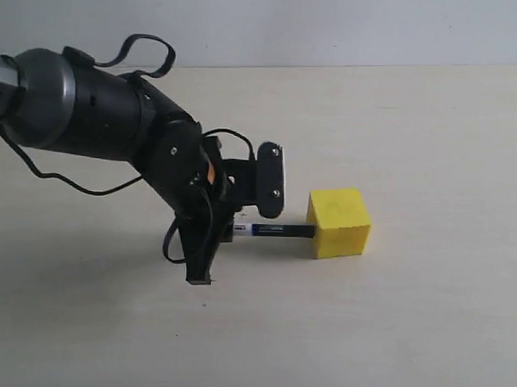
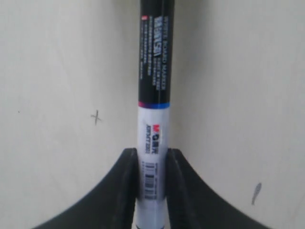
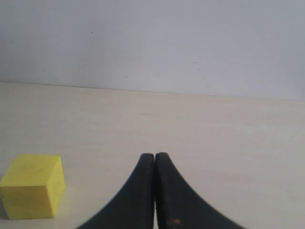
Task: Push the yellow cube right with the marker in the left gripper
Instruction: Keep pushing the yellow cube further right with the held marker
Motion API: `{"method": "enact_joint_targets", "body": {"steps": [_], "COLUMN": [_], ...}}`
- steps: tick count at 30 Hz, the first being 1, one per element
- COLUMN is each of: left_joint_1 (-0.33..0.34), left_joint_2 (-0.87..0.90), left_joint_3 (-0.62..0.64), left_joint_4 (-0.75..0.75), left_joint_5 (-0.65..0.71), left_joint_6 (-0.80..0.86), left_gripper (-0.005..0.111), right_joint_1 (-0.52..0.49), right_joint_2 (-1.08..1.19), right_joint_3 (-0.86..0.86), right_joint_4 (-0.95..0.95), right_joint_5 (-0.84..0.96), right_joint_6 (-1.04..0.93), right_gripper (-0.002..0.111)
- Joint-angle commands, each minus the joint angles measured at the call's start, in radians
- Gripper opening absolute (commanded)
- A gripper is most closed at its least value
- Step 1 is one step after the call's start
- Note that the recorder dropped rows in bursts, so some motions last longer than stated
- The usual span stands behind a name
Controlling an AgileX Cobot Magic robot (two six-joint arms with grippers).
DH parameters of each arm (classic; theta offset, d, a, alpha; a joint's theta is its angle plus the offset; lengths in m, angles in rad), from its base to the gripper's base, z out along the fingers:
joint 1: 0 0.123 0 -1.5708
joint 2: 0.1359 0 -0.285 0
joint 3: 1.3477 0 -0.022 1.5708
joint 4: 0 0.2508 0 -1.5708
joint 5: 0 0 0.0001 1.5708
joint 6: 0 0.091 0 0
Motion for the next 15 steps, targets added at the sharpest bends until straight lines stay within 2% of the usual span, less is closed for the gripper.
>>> {"method": "enact_joint_targets", "body": {"steps": [1,4,8,12,15], "left_joint_1": [0.004,0.042,0.057,0.0,-0.015], "left_joint_2": [-0.002,-0.002,-0.002,0.019,0.045], "left_joint_3": [-0.005,-0.005,-0.005,-0.048,-0.113], "left_joint_4": [0.003,0.005,0.005,-0.031,-0.046], "left_joint_5": [0.027,0.132,0.131,-0.029,0.023], "left_joint_6": [-0.018,-0.022,-0.045,-0.047,-0.066], "left_gripper": [0.0,0.0,0.0,0.0,0.0], "right_joint_1": [-0.004,-0.004,-0.004,-0.004,-0.004], "right_joint_2": [-0.006,-0.006,-0.006,-0.006,-0.006], "right_joint_3": [0.005,0.005,0.005,0.005,0.005], "right_joint_4": [0.003,0.003,0.003,0.003,0.003], "right_joint_5": [-0.006,-0.006,-0.006,-0.006,-0.006], "right_joint_6": [-0.001,-0.001,-0.001,-0.001,-0.001], "right_gripper": [0.0,0.0,0.0,0.0,0.0]}}
